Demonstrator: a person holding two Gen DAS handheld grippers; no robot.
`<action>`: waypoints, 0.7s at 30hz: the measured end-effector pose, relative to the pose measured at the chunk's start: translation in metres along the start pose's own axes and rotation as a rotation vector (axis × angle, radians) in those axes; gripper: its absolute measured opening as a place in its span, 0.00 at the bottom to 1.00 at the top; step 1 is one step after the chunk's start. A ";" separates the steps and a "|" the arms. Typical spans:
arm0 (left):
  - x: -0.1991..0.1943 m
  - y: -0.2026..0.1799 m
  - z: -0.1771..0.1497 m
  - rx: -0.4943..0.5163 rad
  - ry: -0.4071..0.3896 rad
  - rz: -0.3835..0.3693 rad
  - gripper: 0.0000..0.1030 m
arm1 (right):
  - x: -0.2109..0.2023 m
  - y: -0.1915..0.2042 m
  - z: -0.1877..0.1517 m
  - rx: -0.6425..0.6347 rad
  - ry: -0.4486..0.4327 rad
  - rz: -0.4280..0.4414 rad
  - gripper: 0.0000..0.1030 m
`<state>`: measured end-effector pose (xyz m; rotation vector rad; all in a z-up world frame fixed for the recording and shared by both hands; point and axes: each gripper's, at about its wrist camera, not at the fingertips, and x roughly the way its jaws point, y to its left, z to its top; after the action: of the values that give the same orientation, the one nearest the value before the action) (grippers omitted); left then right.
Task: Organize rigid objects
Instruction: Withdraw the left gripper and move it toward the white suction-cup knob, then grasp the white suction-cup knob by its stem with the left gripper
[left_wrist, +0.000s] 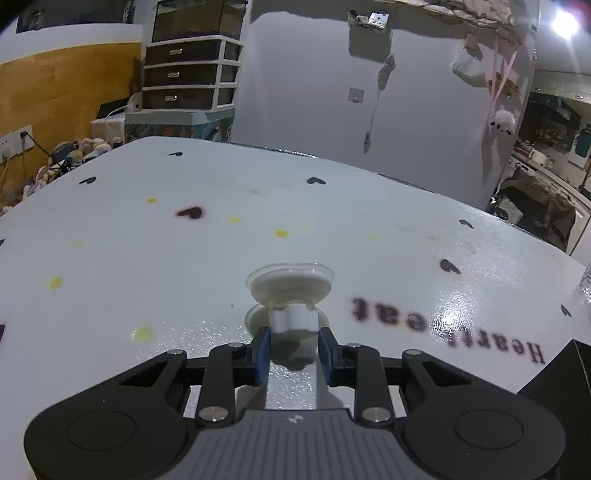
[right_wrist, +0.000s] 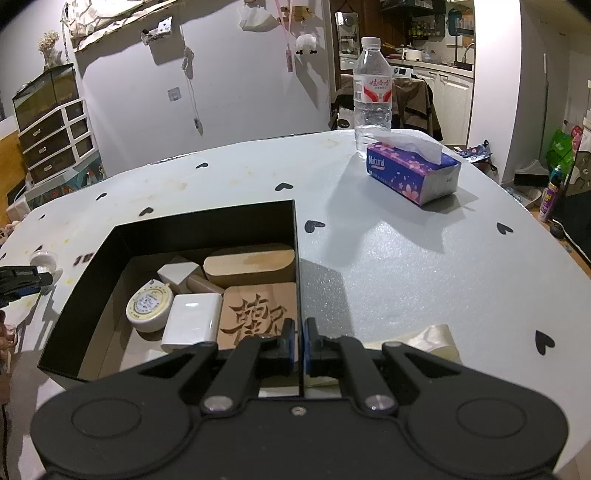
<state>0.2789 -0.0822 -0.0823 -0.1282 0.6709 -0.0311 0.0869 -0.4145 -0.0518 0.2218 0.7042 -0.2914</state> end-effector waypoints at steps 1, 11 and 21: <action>-0.001 0.001 0.000 0.002 -0.005 -0.006 0.28 | 0.000 0.000 0.000 0.001 0.000 0.000 0.05; -0.042 0.004 0.004 0.050 0.092 -0.154 0.28 | 0.001 0.000 0.000 0.000 0.000 0.000 0.05; -0.068 -0.017 -0.010 0.236 0.158 -0.246 0.23 | 0.000 -0.001 -0.001 0.003 0.001 0.004 0.05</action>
<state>0.2196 -0.0952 -0.0454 0.0199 0.8004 -0.3587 0.0861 -0.4153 -0.0523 0.2261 0.7039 -0.2886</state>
